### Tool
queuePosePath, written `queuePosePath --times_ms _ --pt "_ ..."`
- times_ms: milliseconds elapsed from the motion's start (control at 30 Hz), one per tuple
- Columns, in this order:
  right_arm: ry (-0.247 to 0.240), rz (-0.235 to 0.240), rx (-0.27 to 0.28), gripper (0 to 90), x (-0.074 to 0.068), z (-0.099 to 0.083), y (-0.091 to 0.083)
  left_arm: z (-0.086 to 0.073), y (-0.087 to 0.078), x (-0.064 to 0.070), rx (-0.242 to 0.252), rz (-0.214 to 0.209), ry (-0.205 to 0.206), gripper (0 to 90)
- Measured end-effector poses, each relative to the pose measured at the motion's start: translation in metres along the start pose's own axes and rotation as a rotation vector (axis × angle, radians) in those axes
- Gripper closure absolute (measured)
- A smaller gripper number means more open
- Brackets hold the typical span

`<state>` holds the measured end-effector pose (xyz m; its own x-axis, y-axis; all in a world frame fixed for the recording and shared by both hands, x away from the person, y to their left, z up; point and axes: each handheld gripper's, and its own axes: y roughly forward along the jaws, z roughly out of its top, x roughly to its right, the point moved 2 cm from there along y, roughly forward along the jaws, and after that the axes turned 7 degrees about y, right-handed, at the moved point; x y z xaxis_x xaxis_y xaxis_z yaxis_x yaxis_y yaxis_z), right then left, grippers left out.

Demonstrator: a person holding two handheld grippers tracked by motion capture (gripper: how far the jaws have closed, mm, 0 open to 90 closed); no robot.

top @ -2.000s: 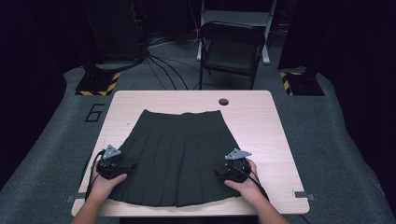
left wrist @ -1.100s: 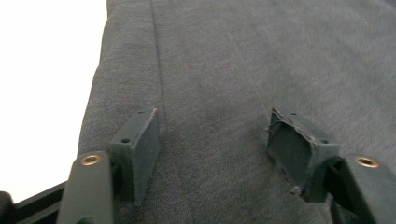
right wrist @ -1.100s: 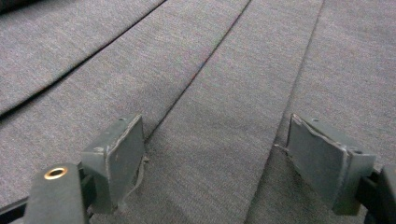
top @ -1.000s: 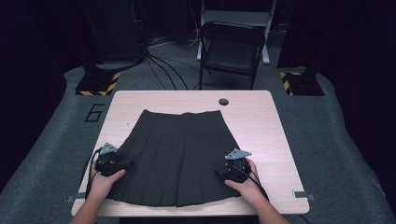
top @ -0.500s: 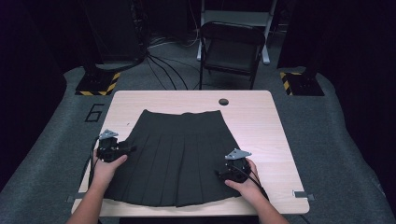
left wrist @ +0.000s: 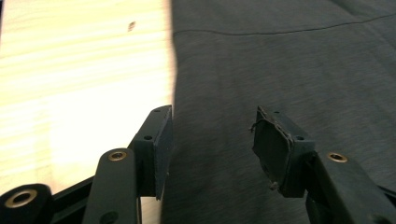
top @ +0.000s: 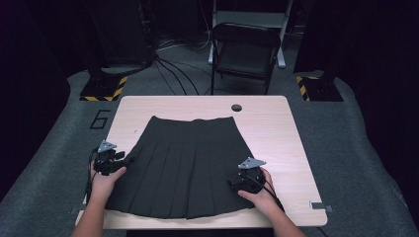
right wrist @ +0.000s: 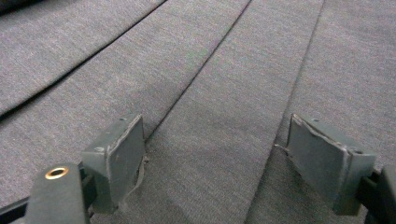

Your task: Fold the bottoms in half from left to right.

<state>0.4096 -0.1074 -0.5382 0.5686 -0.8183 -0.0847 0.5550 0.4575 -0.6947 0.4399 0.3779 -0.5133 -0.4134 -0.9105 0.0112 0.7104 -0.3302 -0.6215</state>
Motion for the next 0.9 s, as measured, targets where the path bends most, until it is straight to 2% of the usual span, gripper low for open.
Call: queuePosePath --times_ms 67,133,167,433,500,600,667,900 --pt "0.0 0.0 0.0 18.8 0.0 0.0 0.0 -0.002 -0.001 -0.003 -0.009 0.005 -0.012 46.2" --pt "0.0 0.0 0.001 18.8 0.0 0.0 0.0 -0.004 0.001 -0.004 -0.013 0.016 -0.006 45.9" --pt "0.0 0.0 0.0 18.8 0.0 0.0 0.0 -0.004 0.0 -0.004 -0.031 0.012 -0.004 45.7" --pt "0.0 0.0 0.001 18.9 0.0 0.0 0.0 -0.005 0.013 0.0 -0.072 0.016 -0.003 43.3" --pt "0.0 0.0 0.001 18.9 0.0 0.0 0.0 -0.006 0.018 0.0 -0.07 0.029 -0.016 38.4" --pt "0.0 0.0 0.001 18.9 0.0 0.0 0.0 -0.006 0.025 0.0 -0.077 0.041 -0.04 36.4" --pt "0.0 0.0 0.001 18.8 0.0 0.0 0.0 -0.006 0.027 -0.001 -0.077 0.055 -0.042 34.7" --pt "0.0 0.0 0.001 18.8 0.0 0.0 0.0 -0.005 0.03 0.001 -0.05 0.021 -0.039 34.3"
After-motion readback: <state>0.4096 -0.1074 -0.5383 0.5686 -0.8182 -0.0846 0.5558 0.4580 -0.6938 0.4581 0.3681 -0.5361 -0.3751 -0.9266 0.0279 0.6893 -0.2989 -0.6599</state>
